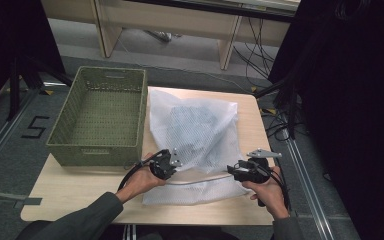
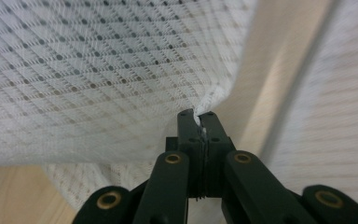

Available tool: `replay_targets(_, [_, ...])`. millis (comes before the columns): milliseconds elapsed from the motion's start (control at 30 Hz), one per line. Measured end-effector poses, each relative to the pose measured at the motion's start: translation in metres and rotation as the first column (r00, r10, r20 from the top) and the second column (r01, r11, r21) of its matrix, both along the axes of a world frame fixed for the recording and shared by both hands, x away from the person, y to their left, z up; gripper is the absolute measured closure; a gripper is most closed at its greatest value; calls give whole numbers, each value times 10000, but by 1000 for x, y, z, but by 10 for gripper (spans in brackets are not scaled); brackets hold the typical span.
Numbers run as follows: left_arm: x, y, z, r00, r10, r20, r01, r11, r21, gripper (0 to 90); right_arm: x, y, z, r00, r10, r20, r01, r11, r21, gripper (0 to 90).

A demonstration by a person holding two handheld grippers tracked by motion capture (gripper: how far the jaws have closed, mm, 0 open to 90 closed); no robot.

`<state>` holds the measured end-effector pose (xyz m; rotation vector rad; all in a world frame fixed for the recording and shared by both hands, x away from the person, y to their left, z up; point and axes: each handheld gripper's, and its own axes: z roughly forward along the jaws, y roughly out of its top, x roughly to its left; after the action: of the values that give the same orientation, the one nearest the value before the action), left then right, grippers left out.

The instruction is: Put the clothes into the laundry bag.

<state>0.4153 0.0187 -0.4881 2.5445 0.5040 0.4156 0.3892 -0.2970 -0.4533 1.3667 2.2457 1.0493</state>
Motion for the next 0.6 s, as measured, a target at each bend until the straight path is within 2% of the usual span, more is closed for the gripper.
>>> replay_targets(67, [4, 4, -6, 9987, 403, -310, -411, 9988, -263, 882, -1, 0, -1, 9997, -170, -165, 172, 9998, 83, 442])
replay_targets(100, [3, 5, -4, 9988, 375, -313, -384, 9989, -271, 882, -1, 1, -1, 9993, -303, -230, 310, 9991, 287, 443])
replay_targets(167, [0, 7, -2, 9990, 249, -366, -261, 9991, -334, 877, 0, -2, -2, 9995, -268, -172, 271, 9994, 210, 442])
replay_targets(200, [-2, 6, -2, 9981, 402, -472, -434, 9967, -686, 869, 2, -4, -3, 9999, -89, 62, 89, 9999, 65, 442])
replay_targets(300, [-6, 8, 3, 9986, 364, -384, -398, 9950, -912, 830, 1, -4, -2, 9999, -101, -58, 101, 9999, 52, 439])
replay_targets(333, [-7, 9, 6, 9983, 410, -409, -453, 9928, -1109, 810, 1, -4, -2, 9996, -231, 140, 231, 9997, 9, 438])
replay_targets(367, [-8, 10, 9, 9974, 520, -497, -585, 9883, -1409, 785, -1, -1, -1, 9993, -358, -109, 361, 9990, 250, 436])
replay_targets(433, [-10, 13, 16, 9960, 642, -618, -749, 9788, -1904, 726, -1, 0, 0, 9984, -448, -337, 459, 9984, 334, 434])
replay_targets(467, [-10, 15, 19, 9961, 622, -621, -738, 9756, -2066, 707, 0, 0, -1, 9994, -326, -147, 330, 9992, 242, 433])
replay_targets(533, [-12, 17, 24, 9958, 677, -616, -805, 9680, -2378, 659, -1, 1, -2, 9993, -320, -178, 327, 9988, 365, 432])
replay_targets(600, [-13, 19, 27, 9945, 760, -723, -924, 9607, -2617, 614, -1, 1, -1, 9994, -282, -200, 284, 9995, 138, 431])
